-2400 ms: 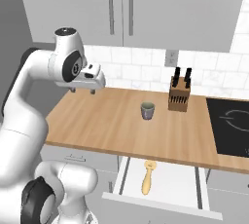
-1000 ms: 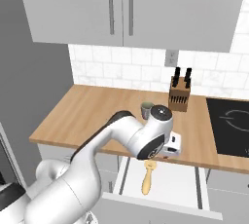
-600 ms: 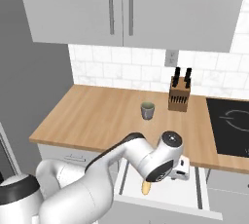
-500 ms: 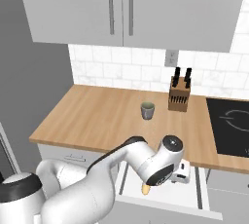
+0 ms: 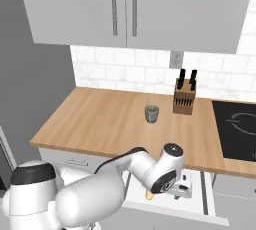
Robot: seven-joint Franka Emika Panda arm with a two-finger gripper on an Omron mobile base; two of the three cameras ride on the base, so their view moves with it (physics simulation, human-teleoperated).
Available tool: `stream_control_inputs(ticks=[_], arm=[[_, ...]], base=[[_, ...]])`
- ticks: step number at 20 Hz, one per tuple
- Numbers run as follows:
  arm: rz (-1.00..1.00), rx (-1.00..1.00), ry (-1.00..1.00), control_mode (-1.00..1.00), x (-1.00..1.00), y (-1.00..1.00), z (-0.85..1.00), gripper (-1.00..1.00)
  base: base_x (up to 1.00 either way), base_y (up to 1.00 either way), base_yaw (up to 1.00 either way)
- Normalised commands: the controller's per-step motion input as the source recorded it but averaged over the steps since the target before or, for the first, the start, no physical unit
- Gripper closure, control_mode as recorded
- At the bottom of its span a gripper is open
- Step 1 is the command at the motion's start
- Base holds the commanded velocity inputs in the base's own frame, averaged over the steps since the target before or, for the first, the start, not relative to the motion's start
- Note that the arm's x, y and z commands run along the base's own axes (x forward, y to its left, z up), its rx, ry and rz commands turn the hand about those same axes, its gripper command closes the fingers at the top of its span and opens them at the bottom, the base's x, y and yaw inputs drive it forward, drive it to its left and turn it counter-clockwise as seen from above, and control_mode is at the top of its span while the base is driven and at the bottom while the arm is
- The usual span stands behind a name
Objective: Pick the pizza cutter from the drawer and place it on the counter.
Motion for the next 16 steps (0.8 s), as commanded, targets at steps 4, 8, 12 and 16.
stream_control_inputs(ticks=[4, 8, 12, 16], arm=[[0.00, 0.01, 0.32, -1.00, -0.01, -0.21, -0.30, -1.00], [0.00, 0.06, 0.15, -1.00, -0.20, -0.30, -0.22, -1.00], [0.00, 0.05, 0.01, -1.00, -0.62, -0.09, -0.15, -1.00], [0.00, 0.01, 0.01, -1.00, -0.59, 0.00, -0.04, -1.00]], base=[[0.00, 0.00, 0.00], [0.00, 0.00, 0.00], [0.00, 0.00, 0.00], [0.00, 0.00, 0.00]])
